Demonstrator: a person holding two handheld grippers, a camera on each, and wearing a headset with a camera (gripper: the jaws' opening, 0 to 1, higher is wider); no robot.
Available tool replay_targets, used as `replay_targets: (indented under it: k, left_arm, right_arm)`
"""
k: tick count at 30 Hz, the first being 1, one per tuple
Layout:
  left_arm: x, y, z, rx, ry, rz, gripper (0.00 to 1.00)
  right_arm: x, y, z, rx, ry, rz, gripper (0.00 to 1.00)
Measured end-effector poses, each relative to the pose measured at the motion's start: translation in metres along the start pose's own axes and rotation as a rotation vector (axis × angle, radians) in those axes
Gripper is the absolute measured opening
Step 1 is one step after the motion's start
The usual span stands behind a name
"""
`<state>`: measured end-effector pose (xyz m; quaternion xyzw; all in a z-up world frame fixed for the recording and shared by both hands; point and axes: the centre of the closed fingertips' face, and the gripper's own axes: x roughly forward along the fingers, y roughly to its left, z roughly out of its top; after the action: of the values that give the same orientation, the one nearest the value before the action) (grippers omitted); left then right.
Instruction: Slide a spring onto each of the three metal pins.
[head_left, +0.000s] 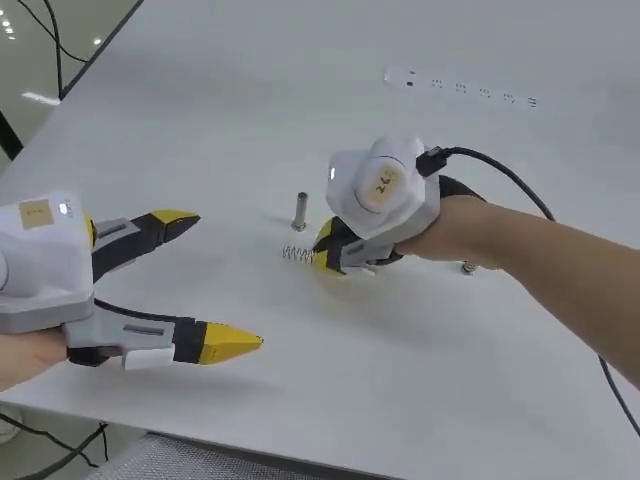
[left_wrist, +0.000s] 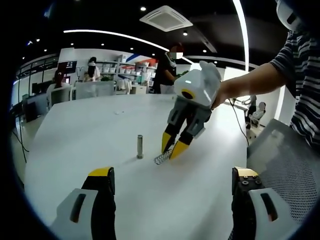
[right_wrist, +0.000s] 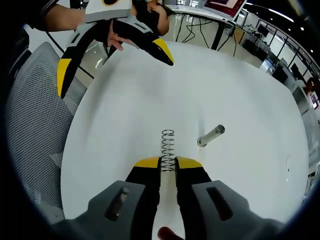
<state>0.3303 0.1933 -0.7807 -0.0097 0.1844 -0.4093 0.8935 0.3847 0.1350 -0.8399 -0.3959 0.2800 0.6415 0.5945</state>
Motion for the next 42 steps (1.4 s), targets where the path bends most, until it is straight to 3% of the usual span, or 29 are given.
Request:
replay_targets:
  k: [5, 12, 20, 25, 30, 37, 42]
  left_arm:
    - [0.012, -0.005, 0.002, 0.005, 0.005, -0.029, 0.96]
    - [0.029, -0.019, 0.003, 0.027, 0.024, -0.089, 0.95]
    - [0.041, -0.023, 0.003, 0.027, 0.032, -0.123, 0.91]
    - [0.047, -0.027, 0.003, 0.03, 0.035, -0.145, 0.9]
    - [0.055, -0.033, 0.005, 0.038, 0.033, -0.175, 0.87]
    - [0.065, -0.043, 0.007, 0.047, 0.026, -0.214, 0.78]
    - [0.072, -0.048, 0.009, 0.088, 0.018, -0.236, 0.7]
  right_arm:
    - [-0.019, 0.002, -0.012, -0.001, 0.012, -0.019, 0.12]
    - [-0.045, 0.011, -0.021, 0.049, -0.021, -0.05, 0.12]
    - [-0.066, 0.022, -0.033, 0.097, -0.033, -0.079, 0.12]
    - [-0.069, 0.031, -0.036, 0.118, -0.033, -0.088, 0.12]
    - [-0.067, 0.041, -0.037, 0.089, -0.016, -0.082, 0.12]
    - [-0.065, 0.045, -0.035, 0.059, -0.005, -0.082, 0.12]
    - [-0.064, 0.045, -0.028, 0.039, -0.017, -0.083, 0.12]
